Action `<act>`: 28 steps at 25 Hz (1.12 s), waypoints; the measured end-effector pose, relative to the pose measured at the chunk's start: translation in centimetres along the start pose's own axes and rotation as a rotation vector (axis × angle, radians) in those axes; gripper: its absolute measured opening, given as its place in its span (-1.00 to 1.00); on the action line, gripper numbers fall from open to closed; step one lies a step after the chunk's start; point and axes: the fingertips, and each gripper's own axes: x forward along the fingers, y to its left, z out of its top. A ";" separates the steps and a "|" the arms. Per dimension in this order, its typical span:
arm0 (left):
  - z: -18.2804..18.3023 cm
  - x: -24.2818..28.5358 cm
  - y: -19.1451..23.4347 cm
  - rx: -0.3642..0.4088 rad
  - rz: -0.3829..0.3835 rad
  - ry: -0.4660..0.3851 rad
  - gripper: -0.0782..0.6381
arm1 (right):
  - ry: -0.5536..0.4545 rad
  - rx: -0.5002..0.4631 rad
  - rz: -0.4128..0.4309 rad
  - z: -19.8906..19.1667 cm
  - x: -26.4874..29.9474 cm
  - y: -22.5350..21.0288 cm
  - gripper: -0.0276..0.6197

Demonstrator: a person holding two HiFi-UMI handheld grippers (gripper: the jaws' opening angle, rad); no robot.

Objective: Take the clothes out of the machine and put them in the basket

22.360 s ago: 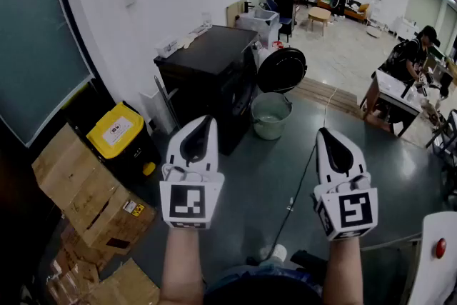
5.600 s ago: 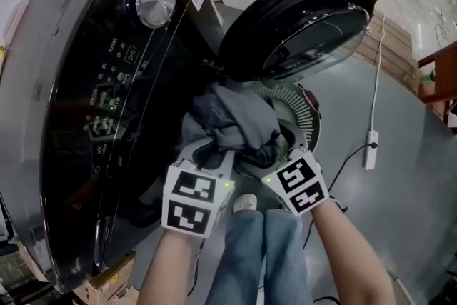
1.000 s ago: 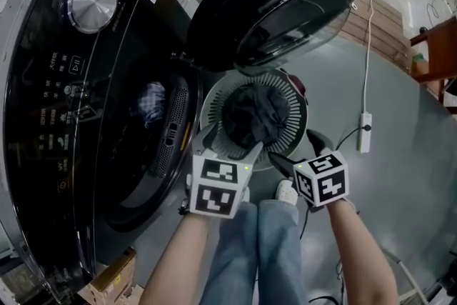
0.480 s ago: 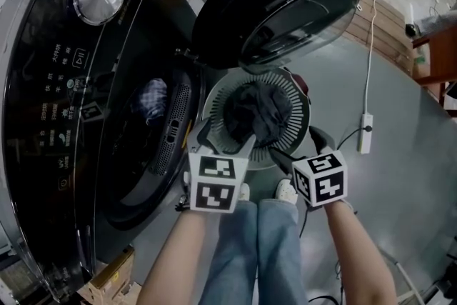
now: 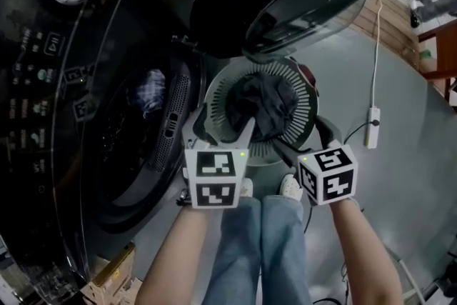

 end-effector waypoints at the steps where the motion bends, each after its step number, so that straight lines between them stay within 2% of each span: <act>1: 0.1 0.2 0.2 0.000 0.008 -0.038 0.31 | -0.018 0.000 0.000 0.0 0.4 0.1 0.56; 4: 0.1 0.2 0.9 0.011 0.046 -0.147 0.31 | -0.060 -0.003 0.004 0.0 1.2 0.6 0.55; 7: -1.0 0.3 2.7 0.022 0.092 -0.164 0.31 | -0.060 -0.017 0.016 -0.5 2.4 1.1 0.55; 11: -3.3 0.5 6.2 0.034 0.149 -0.094 0.31 | -0.041 -0.032 0.040 -1.3 3.9 2.5 0.55; 21: -7.0 1.1 19.2 0.099 0.429 0.007 0.31 | -0.045 -0.068 0.098 -1.7 6.6 5.8 0.54; 28: -8.5 3.9 25.4 0.026 0.550 0.089 0.31 | -0.036 -0.067 0.118 -3.3 8.5 6.7 0.53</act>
